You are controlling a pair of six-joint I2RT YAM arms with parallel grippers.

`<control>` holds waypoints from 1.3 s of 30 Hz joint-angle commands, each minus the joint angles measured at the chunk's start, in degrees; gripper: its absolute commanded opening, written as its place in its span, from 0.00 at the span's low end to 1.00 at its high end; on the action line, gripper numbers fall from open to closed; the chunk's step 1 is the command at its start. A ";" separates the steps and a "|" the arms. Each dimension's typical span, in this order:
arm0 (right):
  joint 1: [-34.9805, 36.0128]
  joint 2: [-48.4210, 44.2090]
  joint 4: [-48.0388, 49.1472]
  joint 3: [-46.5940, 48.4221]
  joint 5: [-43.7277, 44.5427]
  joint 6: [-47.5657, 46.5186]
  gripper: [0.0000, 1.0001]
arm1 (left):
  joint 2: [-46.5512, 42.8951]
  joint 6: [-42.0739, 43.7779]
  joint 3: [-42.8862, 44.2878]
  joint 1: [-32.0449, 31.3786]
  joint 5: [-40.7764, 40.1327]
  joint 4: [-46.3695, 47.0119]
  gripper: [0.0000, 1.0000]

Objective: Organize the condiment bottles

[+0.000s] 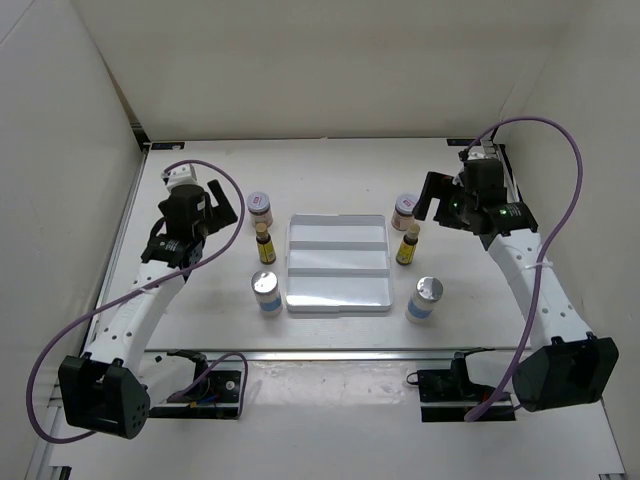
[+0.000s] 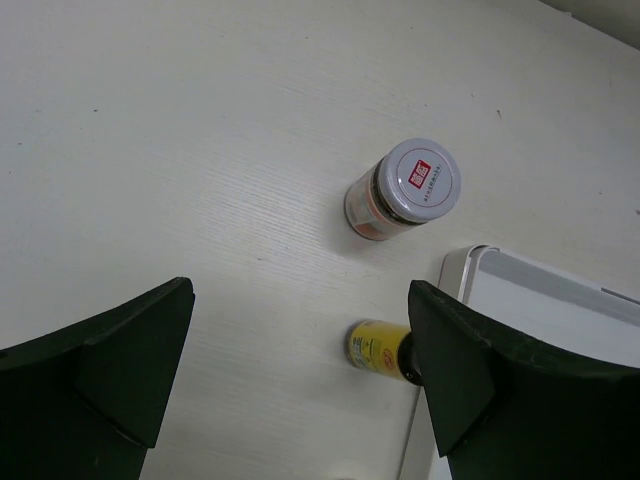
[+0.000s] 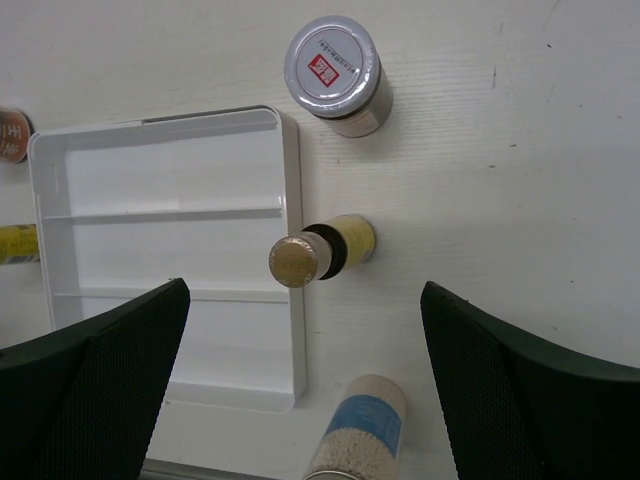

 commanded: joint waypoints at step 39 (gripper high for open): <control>4.97 49.91 -7.56 33.64 13.94 -3.01 0.61 | 4.87 0.08 2.31 -1.48 -2.63 -2.03 0.99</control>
